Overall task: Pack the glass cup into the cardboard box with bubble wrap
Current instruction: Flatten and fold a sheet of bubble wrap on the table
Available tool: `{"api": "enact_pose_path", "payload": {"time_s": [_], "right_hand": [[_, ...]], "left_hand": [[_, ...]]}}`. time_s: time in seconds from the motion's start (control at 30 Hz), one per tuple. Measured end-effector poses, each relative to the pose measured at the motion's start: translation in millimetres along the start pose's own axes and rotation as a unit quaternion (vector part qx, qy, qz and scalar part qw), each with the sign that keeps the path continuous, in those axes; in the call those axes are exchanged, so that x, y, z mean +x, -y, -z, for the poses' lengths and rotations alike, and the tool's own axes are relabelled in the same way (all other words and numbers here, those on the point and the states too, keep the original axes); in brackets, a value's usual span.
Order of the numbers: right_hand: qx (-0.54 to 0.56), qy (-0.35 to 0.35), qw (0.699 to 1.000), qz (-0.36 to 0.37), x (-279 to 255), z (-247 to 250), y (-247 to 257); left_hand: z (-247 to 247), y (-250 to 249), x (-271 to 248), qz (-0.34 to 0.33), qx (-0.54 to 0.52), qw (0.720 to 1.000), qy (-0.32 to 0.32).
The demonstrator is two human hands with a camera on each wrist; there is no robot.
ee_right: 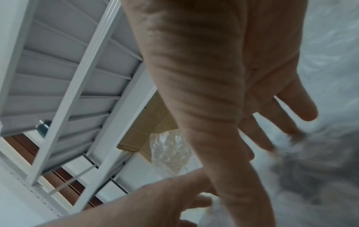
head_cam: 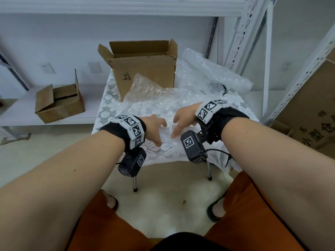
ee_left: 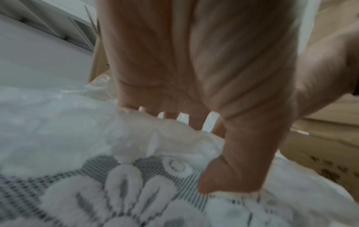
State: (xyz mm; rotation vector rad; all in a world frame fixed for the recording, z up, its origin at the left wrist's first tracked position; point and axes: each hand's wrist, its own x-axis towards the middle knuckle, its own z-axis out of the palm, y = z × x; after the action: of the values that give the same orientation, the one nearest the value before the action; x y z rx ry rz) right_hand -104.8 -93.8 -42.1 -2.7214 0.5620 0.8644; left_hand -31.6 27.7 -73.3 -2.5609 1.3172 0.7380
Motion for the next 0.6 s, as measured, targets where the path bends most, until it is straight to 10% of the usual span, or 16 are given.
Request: {"api": "enact_pose_path", "payload": {"time_s": [0.6], "right_hand": [[-0.01,-0.061,0.997,-0.055,-0.8,13.2,-18.4]], "left_hand": [[36.9,55.8,-4.5,0.15,-0.194,0.965,-0.088]]}}
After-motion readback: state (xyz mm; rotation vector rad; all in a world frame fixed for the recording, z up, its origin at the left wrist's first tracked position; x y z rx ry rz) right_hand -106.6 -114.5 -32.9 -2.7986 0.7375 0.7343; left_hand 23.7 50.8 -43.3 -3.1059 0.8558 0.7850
